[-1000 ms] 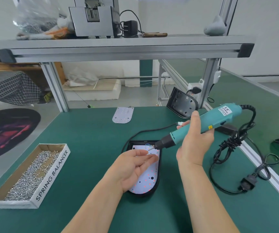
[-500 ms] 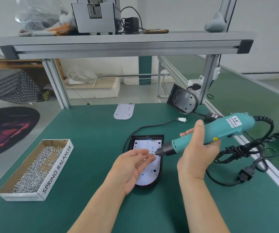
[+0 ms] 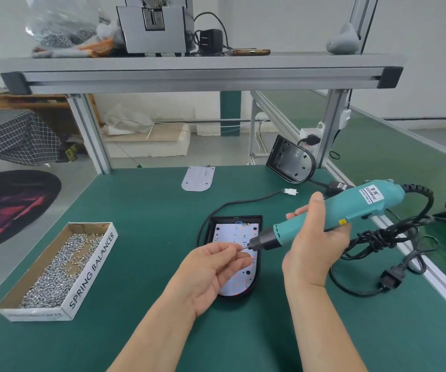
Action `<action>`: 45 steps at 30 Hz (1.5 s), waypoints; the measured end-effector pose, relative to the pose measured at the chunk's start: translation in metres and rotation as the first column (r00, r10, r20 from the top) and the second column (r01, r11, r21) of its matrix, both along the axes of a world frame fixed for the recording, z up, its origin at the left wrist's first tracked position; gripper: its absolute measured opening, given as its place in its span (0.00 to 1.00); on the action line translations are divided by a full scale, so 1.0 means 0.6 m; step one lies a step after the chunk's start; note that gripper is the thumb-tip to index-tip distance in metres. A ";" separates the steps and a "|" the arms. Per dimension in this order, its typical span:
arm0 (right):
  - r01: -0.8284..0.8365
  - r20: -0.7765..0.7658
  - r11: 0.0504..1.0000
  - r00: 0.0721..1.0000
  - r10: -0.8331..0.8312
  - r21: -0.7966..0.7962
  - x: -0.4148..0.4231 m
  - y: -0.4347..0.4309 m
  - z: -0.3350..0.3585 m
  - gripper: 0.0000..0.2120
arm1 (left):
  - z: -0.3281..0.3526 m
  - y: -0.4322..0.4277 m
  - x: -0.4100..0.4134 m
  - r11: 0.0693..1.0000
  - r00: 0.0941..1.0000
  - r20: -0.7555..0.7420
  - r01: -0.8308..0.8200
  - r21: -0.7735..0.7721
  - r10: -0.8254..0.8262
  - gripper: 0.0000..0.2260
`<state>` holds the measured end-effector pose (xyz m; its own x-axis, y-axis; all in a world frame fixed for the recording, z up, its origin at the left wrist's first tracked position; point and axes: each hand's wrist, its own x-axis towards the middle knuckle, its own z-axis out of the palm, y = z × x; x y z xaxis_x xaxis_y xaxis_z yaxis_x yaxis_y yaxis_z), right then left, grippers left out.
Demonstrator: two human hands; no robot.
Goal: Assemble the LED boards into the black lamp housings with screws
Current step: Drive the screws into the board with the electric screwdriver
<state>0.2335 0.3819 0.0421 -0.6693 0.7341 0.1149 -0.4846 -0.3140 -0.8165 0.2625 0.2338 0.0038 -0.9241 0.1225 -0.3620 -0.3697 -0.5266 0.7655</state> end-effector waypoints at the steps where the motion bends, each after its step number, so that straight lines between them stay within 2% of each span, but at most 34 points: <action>1: -0.003 -0.005 1.000 1.000 0.003 -0.003 0.001 0.000 0.002 0.11 | 0.001 0.001 0.001 1.000 1.000 0.019 -0.011 0.013 0.011 0.04; 5: -0.013 -0.018 1.000 1.000 0.013 -0.010 0.006 -0.003 0.009 0.09 | 0.003 0.002 -0.001 1.000 0.996 0.085 -0.021 0.022 0.019 0.09; 11: -0.010 -0.049 1.000 0.999 0.009 -0.018 0.009 -0.004 0.016 0.09 | 0.010 0.007 -0.002 0.995 0.988 0.155 -0.032 0.096 0.017 0.11; 18: -0.011 -0.042 1.000 0.999 0.010 -0.010 0.009 -0.008 0.009 0.10 | 0.011 0.008 -0.002 0.987 0.984 0.175 -0.068 0.144 0.042 0.08; 21: 0.005 -0.050 1.000 0.999 -0.005 0.005 0.010 -0.009 0.007 0.10 | 0.009 0.017 0.000 0.995 0.990 0.116 -0.082 0.055 0.075 0.07; 24: 0.024 -0.061 1.000 0.998 -0.023 0.020 0.010 -0.016 0.006 0.10 | 0.006 0.042 0.003 0.979 0.980 0.017 -0.199 -0.041 0.200 0.09; 27: 0.036 -0.069 0.999 0.997 -0.035 0.026 0.011 -0.021 0.006 0.11 | 0.002 0.059 0.008 0.958 0.960 -0.014 -0.280 -0.061 0.280 0.09; 31: 0.040 -0.076 0.999 0.996 -0.038 0.019 0.013 -0.013 0.008 0.13 | 0.005 0.056 0.016 0.970 0.970 -0.053 -0.240 -0.044 0.238 0.08; 33: 0.035 -0.077 0.999 0.996 -0.033 0.016 0.014 -0.009 0.009 0.14 | 0.006 0.049 0.018 0.978 0.981 -0.051 -0.189 -0.089 0.185 0.14; 35: 0.031 -0.080 0.999 0.996 -0.030 0.011 0.013 -0.004 0.009 0.13 | 0.003 0.034 0.015 0.966 0.987 -0.035 -0.159 -0.205 0.155 0.20; 37: 0.029 -0.080 0.999 0.996 -0.028 0.020 0.012 -0.001 0.009 0.12 | -0.005 0.005 0.002 0.877 0.969 -0.073 -0.244 -0.415 0.235 0.22; 39: 0.027 -0.082 0.999 0.996 -0.024 0.039 0.011 0.001 0.008 0.10 | -0.015 -0.034 -0.015 0.648 0.923 -0.163 -0.362 -0.670 0.348 0.21; 40: 0.021 -0.086 0.998 0.996 -0.017 0.051 0.010 0.001 0.006 0.09 | -0.020 -0.052 -0.020 0.521 0.920 -0.181 -0.349 -0.779 0.347 0.20; 42: 0.003 -0.094 0.996 0.996 0.005 0.084 0.008 -0.001 0.004 0.09 | -0.029 -0.073 -0.027 0.365 0.973 -0.091 -0.166 -0.916 0.214 0.21; 45: -0.017 -0.086 0.983 0.996 0.033 0.181 0.002 -0.009 0.000 0.09 | -0.032 -0.066 -0.044 0.230 0.998 0.058 0.051 -0.972 0.022 0.29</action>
<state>0.2345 0.3765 0.0419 -0.6684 0.6795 0.3026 -0.5508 -0.1788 -0.8152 0.2361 0.1944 -0.0157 -0.9037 -0.3439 -0.2550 -0.4221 0.6157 0.6654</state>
